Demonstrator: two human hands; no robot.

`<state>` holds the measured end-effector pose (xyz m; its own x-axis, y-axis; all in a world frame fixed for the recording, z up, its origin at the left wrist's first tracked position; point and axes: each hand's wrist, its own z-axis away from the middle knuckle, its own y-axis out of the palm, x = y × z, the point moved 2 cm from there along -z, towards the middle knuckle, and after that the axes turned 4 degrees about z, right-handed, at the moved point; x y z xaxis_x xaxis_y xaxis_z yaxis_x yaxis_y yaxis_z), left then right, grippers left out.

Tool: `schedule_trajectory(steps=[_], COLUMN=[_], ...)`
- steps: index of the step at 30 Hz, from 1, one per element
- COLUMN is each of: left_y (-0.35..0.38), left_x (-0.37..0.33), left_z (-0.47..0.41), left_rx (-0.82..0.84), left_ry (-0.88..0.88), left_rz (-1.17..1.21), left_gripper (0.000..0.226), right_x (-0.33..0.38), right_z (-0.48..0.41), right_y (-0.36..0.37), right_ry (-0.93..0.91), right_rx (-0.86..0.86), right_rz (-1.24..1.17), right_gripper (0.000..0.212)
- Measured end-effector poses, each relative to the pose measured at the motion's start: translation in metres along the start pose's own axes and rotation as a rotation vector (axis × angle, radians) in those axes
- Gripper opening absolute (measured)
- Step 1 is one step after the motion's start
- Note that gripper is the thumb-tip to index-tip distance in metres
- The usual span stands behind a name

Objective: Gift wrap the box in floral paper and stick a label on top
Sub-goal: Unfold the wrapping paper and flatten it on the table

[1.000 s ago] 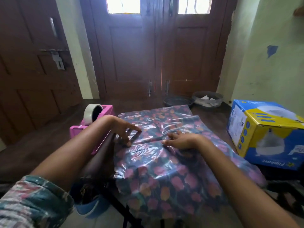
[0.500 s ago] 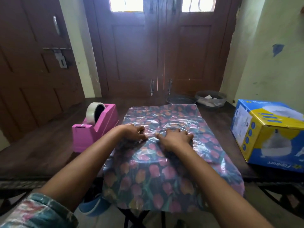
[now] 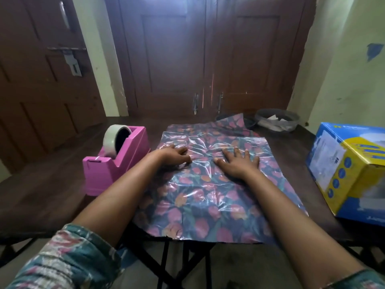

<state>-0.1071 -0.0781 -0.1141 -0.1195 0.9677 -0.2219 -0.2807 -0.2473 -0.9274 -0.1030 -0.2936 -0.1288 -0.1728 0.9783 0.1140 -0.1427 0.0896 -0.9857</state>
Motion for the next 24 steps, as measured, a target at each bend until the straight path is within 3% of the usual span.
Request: schedule_trajectory(steps=[8, 12, 18, 24], left_y=[-0.005, -0.022, -0.050, -0.028], left_x=[-0.003, 0.000, 0.020, 0.037], left_z=[-0.003, 0.029, 0.115, 0.169], left_rx=[-0.038, -0.170, -0.476, -0.633], left_ry=[0.019, 0.099, 0.084, 0.030], left_rz=[-0.021, 0.061, 0.104, 0.075], left_gripper=[0.064, 0.060, 0.046, 0.039], right_x=[0.000, 0.002, 0.045, 0.080], right_z=[-0.009, 0.001, 0.046, 0.094], right_y=[0.000, -0.008, -0.016, 0.011], right_ry=[0.054, 0.049, -0.257, -0.421], right_rx=[0.014, 0.020, 0.033, 0.103], right_rz=[-0.012, -0.015, -0.024, -0.016], right_gripper=[0.071, 0.073, 0.067, 0.065])
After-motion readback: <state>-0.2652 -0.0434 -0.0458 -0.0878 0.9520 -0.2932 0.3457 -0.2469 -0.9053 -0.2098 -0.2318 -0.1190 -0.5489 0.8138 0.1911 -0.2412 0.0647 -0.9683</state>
